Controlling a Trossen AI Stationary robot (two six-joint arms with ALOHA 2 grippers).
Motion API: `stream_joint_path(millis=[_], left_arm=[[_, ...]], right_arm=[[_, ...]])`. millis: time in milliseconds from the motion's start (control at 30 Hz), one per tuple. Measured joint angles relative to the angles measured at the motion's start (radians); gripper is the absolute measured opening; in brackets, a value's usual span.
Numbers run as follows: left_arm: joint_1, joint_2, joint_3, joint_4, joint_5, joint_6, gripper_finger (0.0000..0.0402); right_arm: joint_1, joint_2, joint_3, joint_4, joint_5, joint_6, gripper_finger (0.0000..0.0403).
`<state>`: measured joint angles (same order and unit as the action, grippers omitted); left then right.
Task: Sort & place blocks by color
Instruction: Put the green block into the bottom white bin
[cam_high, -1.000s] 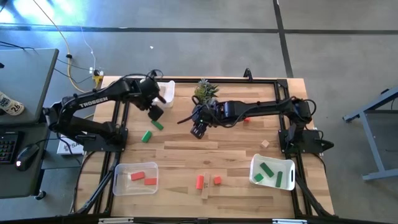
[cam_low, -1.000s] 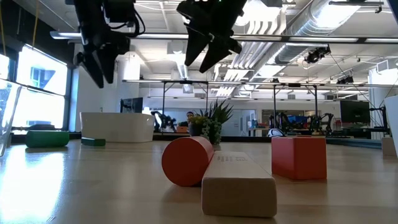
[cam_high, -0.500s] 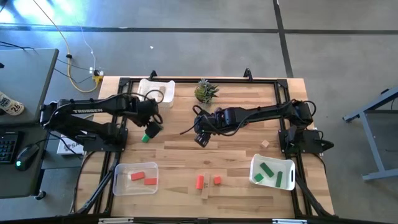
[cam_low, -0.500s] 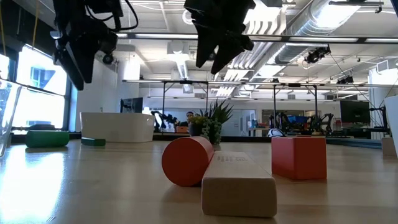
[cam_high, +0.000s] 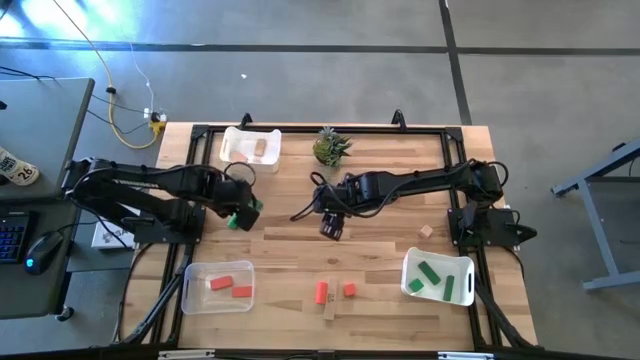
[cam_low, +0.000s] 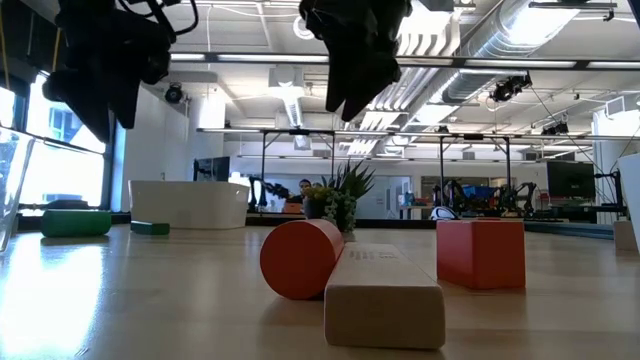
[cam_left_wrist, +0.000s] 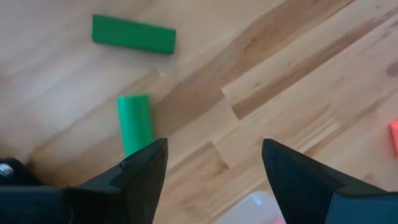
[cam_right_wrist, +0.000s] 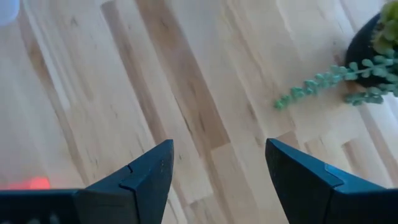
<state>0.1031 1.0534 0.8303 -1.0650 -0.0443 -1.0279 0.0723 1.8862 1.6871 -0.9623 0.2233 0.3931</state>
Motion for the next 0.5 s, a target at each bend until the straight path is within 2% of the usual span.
stream_joint_path(millis=[167,333,500], left_arm=[[-0.074,0.0,0.0,-0.001,-0.041,-0.153,0.025],[-0.124,0.024,0.0,-0.02,-0.157,-0.22,0.025],[-0.125,0.083,0.0,-0.026,-0.17,-0.235,0.025]], right_arm=[[0.0,0.0,0.0,-0.035,-0.031,-0.07,0.0241],[0.0,0.0,0.0,-0.069,-0.037,-0.126,0.0241],[0.0,0.0,0.0,-0.067,-0.037,-0.164,0.0241]])
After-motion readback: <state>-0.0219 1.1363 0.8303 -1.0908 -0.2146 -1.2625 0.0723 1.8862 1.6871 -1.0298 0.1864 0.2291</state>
